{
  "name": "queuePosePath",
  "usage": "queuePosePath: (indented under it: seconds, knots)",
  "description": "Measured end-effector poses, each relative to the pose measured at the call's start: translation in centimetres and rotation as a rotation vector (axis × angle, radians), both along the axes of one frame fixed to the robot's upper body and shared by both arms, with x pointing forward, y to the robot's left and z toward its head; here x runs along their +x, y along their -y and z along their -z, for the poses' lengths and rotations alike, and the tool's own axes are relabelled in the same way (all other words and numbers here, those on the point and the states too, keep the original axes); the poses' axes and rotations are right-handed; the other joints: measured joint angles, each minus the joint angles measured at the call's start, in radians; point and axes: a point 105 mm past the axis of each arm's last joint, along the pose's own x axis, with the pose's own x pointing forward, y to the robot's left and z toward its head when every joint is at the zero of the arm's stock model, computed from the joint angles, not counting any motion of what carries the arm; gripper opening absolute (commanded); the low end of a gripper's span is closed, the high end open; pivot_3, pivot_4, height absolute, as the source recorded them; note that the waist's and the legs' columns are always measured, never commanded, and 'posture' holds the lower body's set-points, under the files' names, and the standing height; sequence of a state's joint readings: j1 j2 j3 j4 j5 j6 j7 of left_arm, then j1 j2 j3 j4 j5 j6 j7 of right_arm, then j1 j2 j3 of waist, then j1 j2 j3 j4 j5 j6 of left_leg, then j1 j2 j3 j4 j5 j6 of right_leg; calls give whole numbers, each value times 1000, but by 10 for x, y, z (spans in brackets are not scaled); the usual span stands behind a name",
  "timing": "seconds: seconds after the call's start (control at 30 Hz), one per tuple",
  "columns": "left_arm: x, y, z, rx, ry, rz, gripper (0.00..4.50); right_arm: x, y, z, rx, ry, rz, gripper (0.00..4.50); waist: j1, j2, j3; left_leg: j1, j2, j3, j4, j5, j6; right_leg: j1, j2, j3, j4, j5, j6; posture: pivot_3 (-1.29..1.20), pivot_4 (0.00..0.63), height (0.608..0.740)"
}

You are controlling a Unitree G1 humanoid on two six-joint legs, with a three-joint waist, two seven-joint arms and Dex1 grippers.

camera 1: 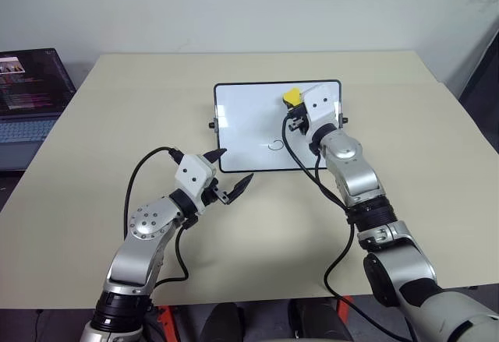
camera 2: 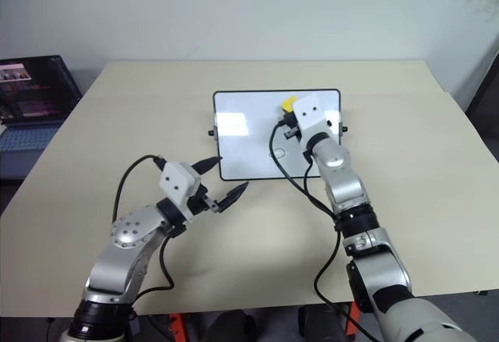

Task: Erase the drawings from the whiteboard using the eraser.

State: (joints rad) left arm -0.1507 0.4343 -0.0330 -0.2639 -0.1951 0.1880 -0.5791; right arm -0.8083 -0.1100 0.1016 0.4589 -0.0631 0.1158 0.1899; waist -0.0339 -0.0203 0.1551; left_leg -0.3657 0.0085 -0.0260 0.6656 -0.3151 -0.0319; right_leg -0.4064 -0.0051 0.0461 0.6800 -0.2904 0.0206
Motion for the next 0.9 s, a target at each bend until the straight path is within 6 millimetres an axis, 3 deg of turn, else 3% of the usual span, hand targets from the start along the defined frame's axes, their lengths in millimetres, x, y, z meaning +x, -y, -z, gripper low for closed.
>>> queuePosePath:
  seconds: [0.3,0.63,0.9]
  knots:
    - [0,-1,0,3,-3,0,4500,-4,4,19,-18,-12,-2,1238,1,0,0,0,0,0,0,0,0,0,0,0,0,0,0,0,150,740]
    - [-2,-2,5,6,-27,-6,4500,-45,-10,73,-73,-101,-105,1238,-3,0,-1,2,0,0,1,0,0,2,0,0,1,0,-1,0,150,740]
    - [-4,-2,4,11,-28,-4,4500,-49,-30,78,-68,-114,-133,1238,-11,0,-1,3,0,0,1,0,0,2,0,0,2,1,-2,0,150,740]
